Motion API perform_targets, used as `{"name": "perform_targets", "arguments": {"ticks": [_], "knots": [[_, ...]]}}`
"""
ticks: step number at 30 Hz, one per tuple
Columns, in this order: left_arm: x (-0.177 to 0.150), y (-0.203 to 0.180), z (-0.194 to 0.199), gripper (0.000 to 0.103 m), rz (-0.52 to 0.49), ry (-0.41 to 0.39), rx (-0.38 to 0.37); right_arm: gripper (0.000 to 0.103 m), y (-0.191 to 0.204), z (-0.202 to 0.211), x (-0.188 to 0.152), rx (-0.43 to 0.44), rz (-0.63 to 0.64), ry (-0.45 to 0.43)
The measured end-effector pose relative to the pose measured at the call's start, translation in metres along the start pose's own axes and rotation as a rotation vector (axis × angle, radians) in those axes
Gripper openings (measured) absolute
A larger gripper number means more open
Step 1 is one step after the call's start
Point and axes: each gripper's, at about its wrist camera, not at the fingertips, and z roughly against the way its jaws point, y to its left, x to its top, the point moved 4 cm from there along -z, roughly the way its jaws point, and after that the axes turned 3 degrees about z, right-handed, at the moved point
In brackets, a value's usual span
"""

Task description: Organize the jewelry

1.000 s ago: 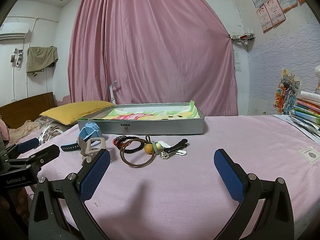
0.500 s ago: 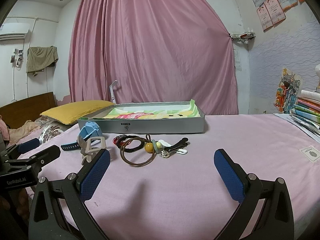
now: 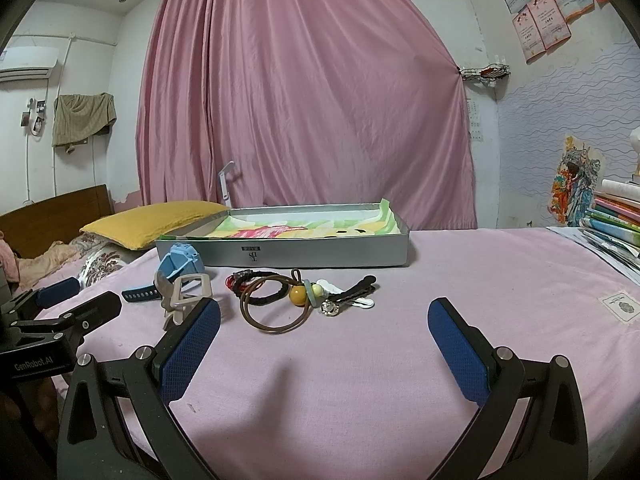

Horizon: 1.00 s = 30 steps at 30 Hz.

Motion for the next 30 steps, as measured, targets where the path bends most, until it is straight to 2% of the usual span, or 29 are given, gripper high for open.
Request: {"name": "perform_targets", "arguments": {"ticks": [21, 26, 30], "knots": [[0.002, 0.002, -0.005, 0.102, 0.002, 0.023, 0.002, 0.102, -0.005, -0.004, 0.006, 0.006, 0.026, 0.034], [0.016, 0.001, -0.011, 0.102, 0.002, 0.035, -0.024, 0.102, -0.015, -0.005, 0.021, 0.017, 0.054, 0.052], [0.025, -0.006, -0.017, 0.102, 0.007, 0.059, -0.08, 0.102, -0.025, -0.012, 0.035, 0.038, 0.036, 0.085]]}}
